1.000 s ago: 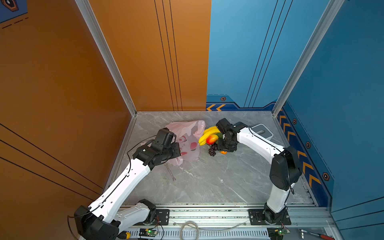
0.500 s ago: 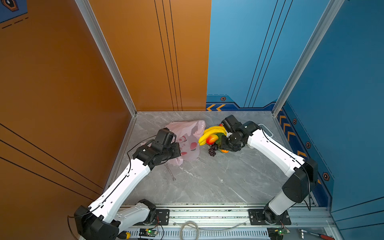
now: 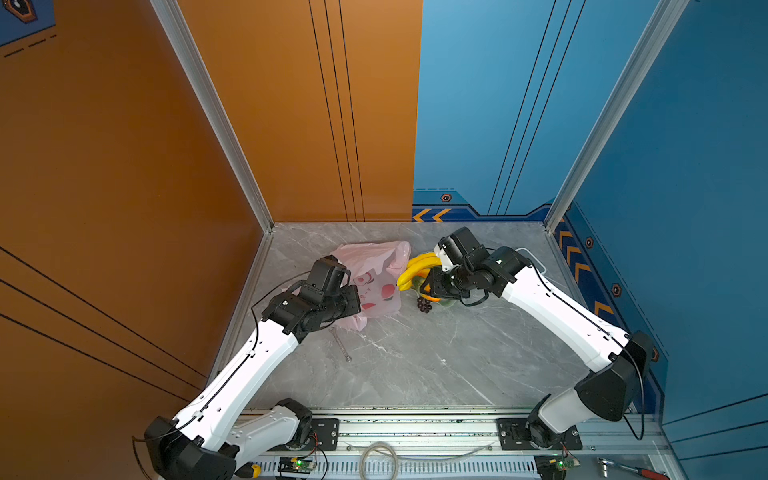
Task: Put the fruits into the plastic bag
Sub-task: 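Grasp the green-yellow fruit on the plate with the right gripper and lift, then carry the green-yellow fruit into the pink bag and open the right gripper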
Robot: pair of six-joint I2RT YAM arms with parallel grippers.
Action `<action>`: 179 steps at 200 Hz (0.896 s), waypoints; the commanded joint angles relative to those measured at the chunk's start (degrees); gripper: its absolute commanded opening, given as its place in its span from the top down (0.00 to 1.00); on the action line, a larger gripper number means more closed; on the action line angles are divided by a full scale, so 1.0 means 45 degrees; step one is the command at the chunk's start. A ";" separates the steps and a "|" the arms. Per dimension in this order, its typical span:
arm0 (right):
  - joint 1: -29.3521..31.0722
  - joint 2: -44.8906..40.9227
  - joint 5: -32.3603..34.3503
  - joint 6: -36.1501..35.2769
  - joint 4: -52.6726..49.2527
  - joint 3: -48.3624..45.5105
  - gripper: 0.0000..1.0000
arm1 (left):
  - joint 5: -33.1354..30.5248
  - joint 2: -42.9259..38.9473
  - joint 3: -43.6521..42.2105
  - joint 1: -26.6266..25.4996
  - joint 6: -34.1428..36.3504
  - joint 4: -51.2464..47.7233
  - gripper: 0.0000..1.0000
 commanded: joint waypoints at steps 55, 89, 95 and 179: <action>0.0498 0.0075 -0.1310 0.0059 0.4093 -0.1505 0.64 | 0.0398 -0.0018 -0.0004 0.0042 -0.0038 0.0039 1.00; 0.0576 0.0810 -0.1810 0.0342 0.5199 -0.1599 0.64 | 0.0408 -0.0073 0.0000 0.0039 -0.0098 0.0044 1.00; 0.0595 0.0956 -0.1875 0.0370 0.5348 -0.1565 0.64 | 0.0425 -0.0090 -0.0009 0.0039 -0.0109 0.0053 1.00; 0.0801 0.2997 -0.2494 0.0793 0.6366 -0.0803 0.64 | 0.0603 -0.0173 -0.0070 0.0041 -0.0217 0.0163 1.00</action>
